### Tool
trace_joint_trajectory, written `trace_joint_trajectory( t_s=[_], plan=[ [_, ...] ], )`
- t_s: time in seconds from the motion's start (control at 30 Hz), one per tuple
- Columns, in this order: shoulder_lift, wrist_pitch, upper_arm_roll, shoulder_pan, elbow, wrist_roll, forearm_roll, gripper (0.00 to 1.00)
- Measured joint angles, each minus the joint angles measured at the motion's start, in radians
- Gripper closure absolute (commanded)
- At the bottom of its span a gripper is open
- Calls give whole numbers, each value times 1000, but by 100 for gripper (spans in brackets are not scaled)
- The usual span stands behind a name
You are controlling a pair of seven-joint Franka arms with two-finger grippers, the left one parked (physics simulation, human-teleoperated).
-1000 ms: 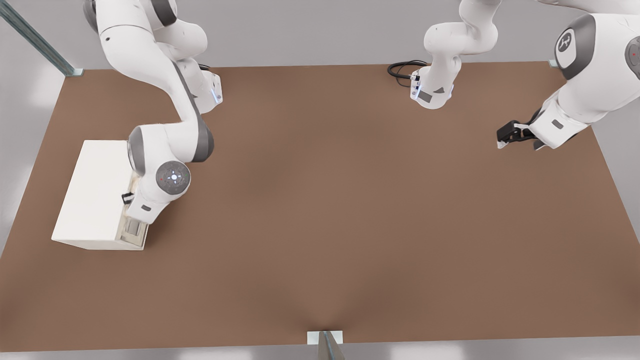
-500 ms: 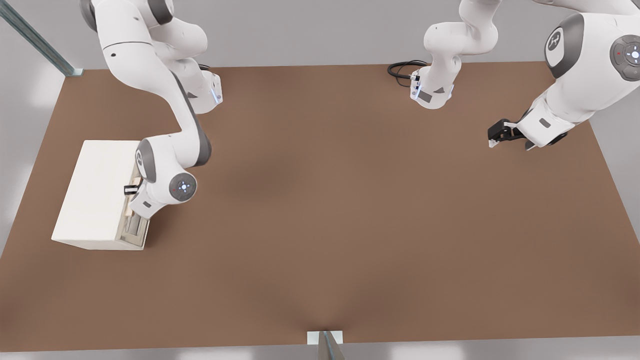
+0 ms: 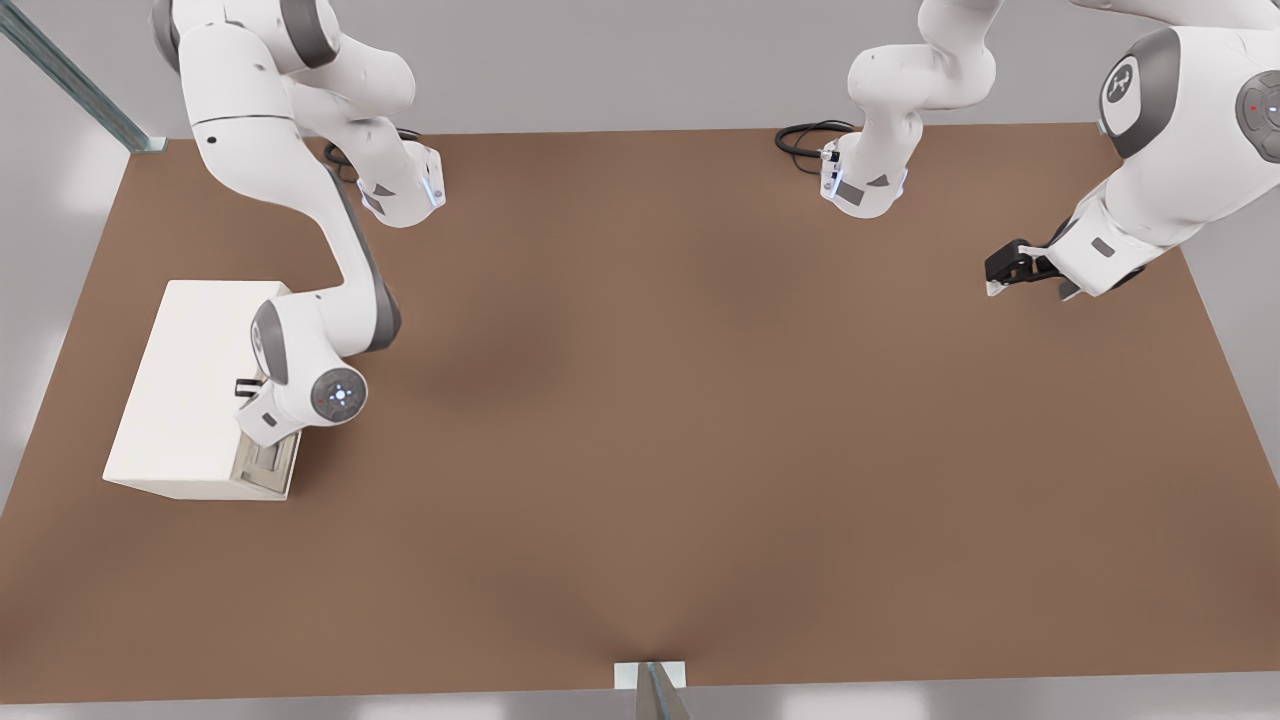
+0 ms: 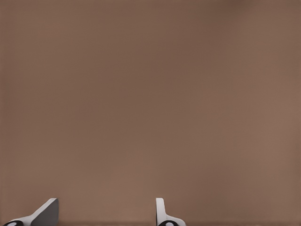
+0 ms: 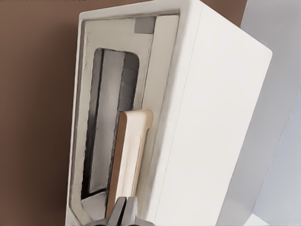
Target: Keep left arm still and open the oven door with right arm
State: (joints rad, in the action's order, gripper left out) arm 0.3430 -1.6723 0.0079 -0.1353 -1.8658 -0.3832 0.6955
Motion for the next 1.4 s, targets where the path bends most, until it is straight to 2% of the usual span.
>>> trace_joint_trajectory(
  t_s=[0.93,1.13,1.27,1.3,1.33,1.4],
  plan=[
    [31,-37,2,36,-1,-62,22,79],
    [28,-31,17,5,11,-66,7,79],
    [29,2,30,-60,100,-63,-70,79],
    [30,18,25,-57,173,-48,-136,46],
    [30,34,22,-7,245,-23,-229,0],
    [9,63,19,80,332,24,-377,0]
  ],
)
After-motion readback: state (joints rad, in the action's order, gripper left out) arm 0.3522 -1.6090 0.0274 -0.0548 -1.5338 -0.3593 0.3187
